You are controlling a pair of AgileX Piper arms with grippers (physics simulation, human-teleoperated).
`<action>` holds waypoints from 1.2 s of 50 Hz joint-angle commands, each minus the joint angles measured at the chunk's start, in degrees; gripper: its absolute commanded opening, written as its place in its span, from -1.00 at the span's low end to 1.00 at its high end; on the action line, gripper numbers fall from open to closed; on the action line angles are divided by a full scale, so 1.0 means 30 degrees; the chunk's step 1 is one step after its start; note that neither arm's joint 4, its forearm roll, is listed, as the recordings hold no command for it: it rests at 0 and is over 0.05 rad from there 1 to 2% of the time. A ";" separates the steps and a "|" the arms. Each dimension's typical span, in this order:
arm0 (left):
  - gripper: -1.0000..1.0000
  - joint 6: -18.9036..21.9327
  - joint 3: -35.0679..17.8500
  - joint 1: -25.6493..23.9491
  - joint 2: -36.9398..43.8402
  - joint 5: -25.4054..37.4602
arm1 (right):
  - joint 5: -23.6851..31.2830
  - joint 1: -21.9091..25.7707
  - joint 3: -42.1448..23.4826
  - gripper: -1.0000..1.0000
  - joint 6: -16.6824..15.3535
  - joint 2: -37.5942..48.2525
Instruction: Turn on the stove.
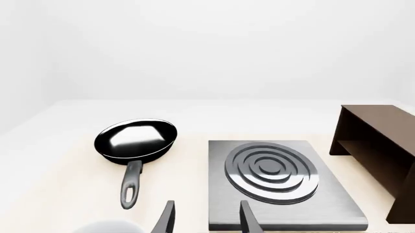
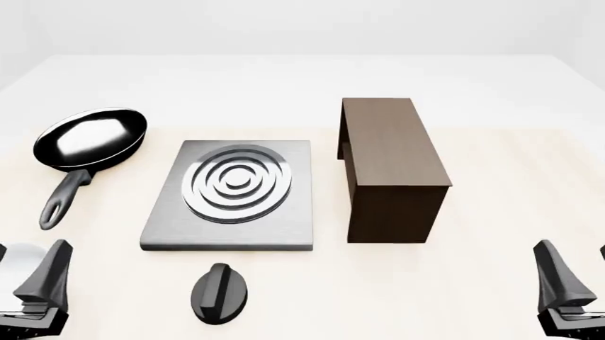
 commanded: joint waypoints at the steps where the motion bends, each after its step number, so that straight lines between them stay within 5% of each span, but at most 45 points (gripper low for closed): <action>1: 1.00 0.0039 -0.0039 -0.0212 0.0603 -0.0300 | -0.0012 -0.0108 -0.0056 1.00 0.0012 0.0089; 5: 1.00 0.0530 -0.0299 0.0189 -0.0038 0.0434 | -0.0014 -0.0104 -0.0056 1.00 0.0000 0.0082; 7: 1.00 -0.0688 -0.0809 0.0589 -0.0159 0.1110 | -0.0021 -0.0103 -0.0058 1.00 -0.0020 0.0067; 12: 1.00 -0.0849 -0.3297 0.0388 -0.0052 0.3449 | -0.0018 -0.0103 -0.0057 1.00 -0.0010 0.0072; 18: 1.00 0.0036 -0.7119 -0.0825 0.1894 0.5384 | -0.0021 -0.0101 -0.0058 1.00 -0.0017 0.0067; 34: 1.00 -0.0443 -1.0775 -0.2253 0.7754 0.6743 | -0.0022 -0.0100 -0.0058 1.00 -0.0016 0.0065; 41: 1.00 -0.2682 -1.0969 -0.2044 0.9131 0.7335 | -0.0024 -0.0097 -0.0058 1.00 -0.0022 0.0063; 45: 1.00 -0.2131 -1.0819 -0.1789 0.9553 0.7470 | -0.0024 -0.0096 -0.0058 1.00 -0.0021 0.0064; 60: 1.00 -0.4067 -0.9053 -0.2523 1.1615 0.6275 | -0.0024 -0.0092 -0.0058 1.00 -0.0027 0.0063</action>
